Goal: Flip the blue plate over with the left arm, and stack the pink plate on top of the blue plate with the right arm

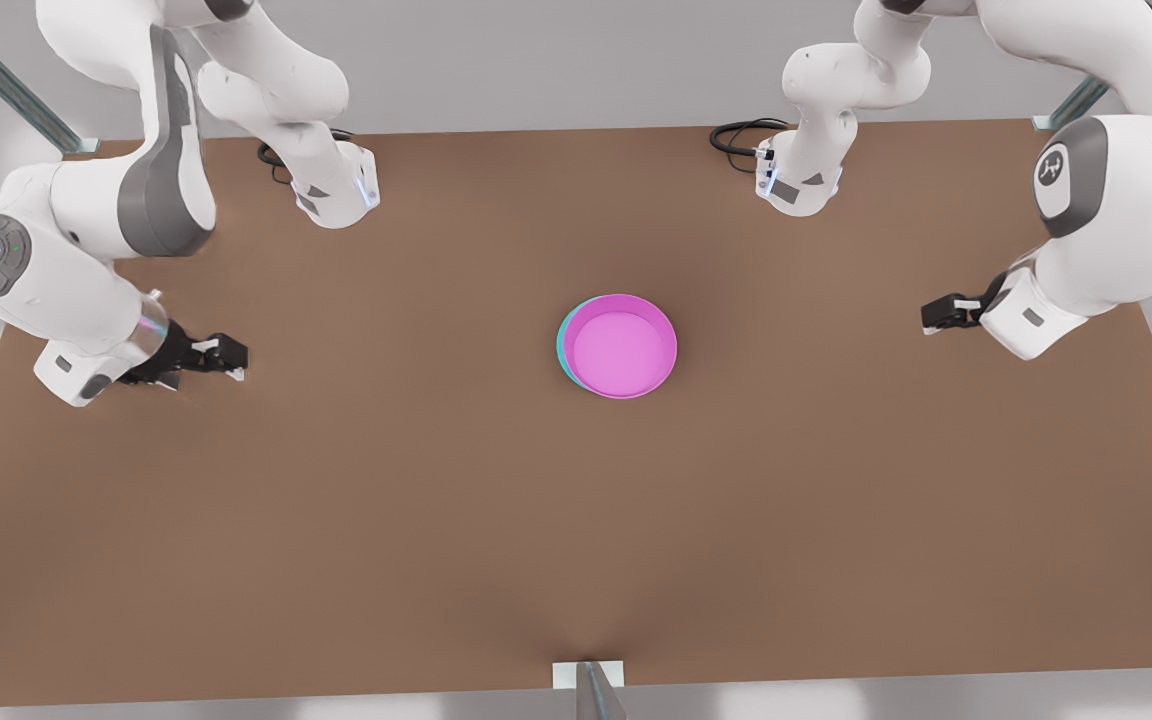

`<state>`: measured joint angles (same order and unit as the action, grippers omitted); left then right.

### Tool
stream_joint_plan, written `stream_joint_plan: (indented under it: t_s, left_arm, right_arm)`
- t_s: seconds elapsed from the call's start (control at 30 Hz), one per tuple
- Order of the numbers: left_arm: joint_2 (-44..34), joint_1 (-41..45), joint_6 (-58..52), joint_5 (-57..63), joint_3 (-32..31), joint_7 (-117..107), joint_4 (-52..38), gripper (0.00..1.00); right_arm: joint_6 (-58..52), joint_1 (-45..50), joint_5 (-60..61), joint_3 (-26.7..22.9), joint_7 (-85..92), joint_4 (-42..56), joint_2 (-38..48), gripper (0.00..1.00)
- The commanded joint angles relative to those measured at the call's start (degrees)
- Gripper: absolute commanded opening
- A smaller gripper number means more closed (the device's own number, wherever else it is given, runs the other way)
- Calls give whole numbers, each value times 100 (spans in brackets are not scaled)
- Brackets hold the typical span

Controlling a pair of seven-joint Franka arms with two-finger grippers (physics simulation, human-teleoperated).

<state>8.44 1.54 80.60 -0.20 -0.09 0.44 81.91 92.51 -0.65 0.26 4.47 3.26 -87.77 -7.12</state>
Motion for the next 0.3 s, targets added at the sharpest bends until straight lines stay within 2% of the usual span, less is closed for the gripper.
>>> stream_joint_plan:
  t_s: [0.0,0.27]
  left_arm:
    - [0,4,0,-6,0,9,0,100]
    - [0,-5,-9,-6,0,0,0,100]
  right_arm:
    - [-14,91,0,2,0,23,-9,100]
    - [-137,-58,-53,2,0,208,-158,100]
